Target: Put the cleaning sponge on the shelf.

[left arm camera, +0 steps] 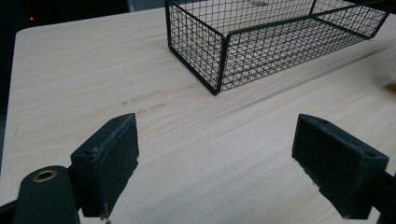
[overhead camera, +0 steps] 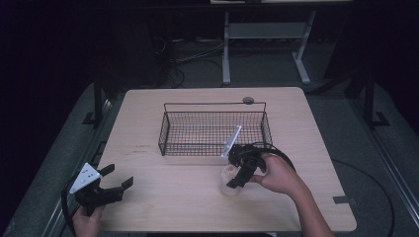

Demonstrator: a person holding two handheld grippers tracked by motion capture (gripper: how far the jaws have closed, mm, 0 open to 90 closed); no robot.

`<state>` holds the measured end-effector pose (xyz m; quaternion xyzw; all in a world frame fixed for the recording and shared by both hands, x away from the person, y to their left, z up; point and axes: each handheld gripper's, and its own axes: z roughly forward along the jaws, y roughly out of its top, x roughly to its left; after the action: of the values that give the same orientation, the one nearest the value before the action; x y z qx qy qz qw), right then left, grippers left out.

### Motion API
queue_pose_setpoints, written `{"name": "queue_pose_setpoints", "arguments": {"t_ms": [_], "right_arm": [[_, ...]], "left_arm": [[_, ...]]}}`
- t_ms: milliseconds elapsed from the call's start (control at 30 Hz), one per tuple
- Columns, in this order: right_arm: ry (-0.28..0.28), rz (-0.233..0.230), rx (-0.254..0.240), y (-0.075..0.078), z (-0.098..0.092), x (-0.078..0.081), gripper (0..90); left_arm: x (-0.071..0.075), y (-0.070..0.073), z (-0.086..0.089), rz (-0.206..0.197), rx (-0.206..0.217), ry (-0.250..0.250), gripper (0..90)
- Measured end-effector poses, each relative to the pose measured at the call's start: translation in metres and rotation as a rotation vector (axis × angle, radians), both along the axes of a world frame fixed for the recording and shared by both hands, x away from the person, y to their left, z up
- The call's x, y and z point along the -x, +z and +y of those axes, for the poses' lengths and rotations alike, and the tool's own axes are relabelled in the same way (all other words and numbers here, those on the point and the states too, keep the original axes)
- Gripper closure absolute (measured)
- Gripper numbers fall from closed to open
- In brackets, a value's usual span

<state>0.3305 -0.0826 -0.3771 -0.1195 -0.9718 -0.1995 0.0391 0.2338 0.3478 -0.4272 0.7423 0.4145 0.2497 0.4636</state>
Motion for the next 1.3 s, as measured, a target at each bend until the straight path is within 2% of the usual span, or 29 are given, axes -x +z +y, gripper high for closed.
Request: {"name": "queue_pose_setpoints", "arguments": {"t_ms": [300, 433, 733, 1067, 1300], "right_arm": [[-0.005, -0.015, -0.001, 0.016, -0.004, -0.007, 27.6], [-0.004, -0.009, -0.023, 0.023, -0.008, -0.011, 27.7], [-0.013, -0.024, -0.008, 0.034, -0.014, -0.018, 27.8], [-0.02, -0.038, 0.002, 0.05, -0.014, -0.026, 27.8], [-0.024, -0.028, -0.012, 0.059, -0.014, -0.034, 27.8]], "left_arm": [[0.0, 0.0, -0.001, 0.001, -0.006, -0.005, 13.9], [0.0, 0.0, -0.001, -0.001, -0.007, -0.006, 13.9], [-0.001, -0.002, 0.0, 0.012, -0.005, -0.005, 13.9], [-0.001, -0.001, 0.001, 0.008, -0.005, -0.004, 13.9], [-0.001, -0.001, 0.001, 0.006, -0.004, -0.004, 13.9]]}}
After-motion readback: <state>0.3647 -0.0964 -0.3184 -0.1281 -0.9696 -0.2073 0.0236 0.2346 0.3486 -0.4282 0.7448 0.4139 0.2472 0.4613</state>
